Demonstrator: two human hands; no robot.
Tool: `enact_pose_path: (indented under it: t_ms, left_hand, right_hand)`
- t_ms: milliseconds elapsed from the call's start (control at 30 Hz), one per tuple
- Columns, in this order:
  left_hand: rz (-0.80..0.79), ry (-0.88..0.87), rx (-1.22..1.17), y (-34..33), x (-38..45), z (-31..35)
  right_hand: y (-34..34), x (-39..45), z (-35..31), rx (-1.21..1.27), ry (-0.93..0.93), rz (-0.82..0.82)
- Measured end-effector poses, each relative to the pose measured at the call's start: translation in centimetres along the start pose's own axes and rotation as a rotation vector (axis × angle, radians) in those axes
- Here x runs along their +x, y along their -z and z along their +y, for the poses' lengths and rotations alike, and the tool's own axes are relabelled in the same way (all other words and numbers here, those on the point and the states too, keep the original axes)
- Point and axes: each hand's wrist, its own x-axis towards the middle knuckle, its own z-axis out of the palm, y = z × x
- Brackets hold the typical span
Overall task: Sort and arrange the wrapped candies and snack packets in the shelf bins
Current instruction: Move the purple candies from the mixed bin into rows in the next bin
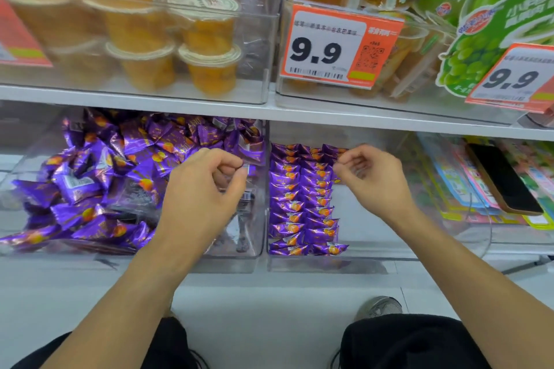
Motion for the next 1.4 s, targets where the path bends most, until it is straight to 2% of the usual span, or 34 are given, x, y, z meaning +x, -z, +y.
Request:
enact_pose_path:
  t_ms: [167,300,333,400,600,833,1000,1100,1200,1300,1400]
  left_hand:
    - [0.025,-0.069,0.365,5.9,1.5,-4.5]
    - [-0.194,-0.018,0.500,7.6,2.2,-7.5]
    - [-0.246,-0.003,0.500,7.7,2.1,-7.7]
    - [-0.239,0.005,0.447,8.0,2.0,-7.9]
    - [0.051,0.148,0.173,10.9,0.2,-7.4]
    - [0.066,0.345,-0.021,12.4,-1.1,-8.2]
    - [0.005,0.450,-0.197,12.6,-1.3,-7.1]
    - [-0.072,0.453,-0.327,12.5,-1.3,-6.6]
    - [-0.217,0.419,-0.440,11.7,-1.5,-5.7]
    - [-0.359,0.438,-0.597,10.0,-2.0,-4.1]
    - [-0.477,0.454,-0.667,7.6,-2.7,-2.0]
  right_hand:
    - [-2.0,-4.6,-10.2,0.144,0.388,-0.258]
    - [-6.5,-4.1,-14.0,0.127,0.453,-0.467]
    - [-7.9,-3.6,-14.5,0.109,0.435,-0.503]
    - [-10.3,-2.5,-15.0,0.077,0.381,-0.528]
    - [-15.6,0.5,-16.1,0.072,0.245,-0.386]
    - [-20.2,2.4,-18.5,-0.312,0.229,-0.417]
    - [-17.5,1.8,-18.4,-0.081,0.084,-0.466]
    - [-13.3,-0.2,-18.1,-0.051,0.116,-0.486]
    - [-8.1,-3.0,-17.1,0.087,0.092,-0.500]
    - [-4.0,-5.2,-15.6,0.314,-0.021,-0.548]
    - [-1.5,-6.5,-13.8,0.537,-0.176,-0.522]
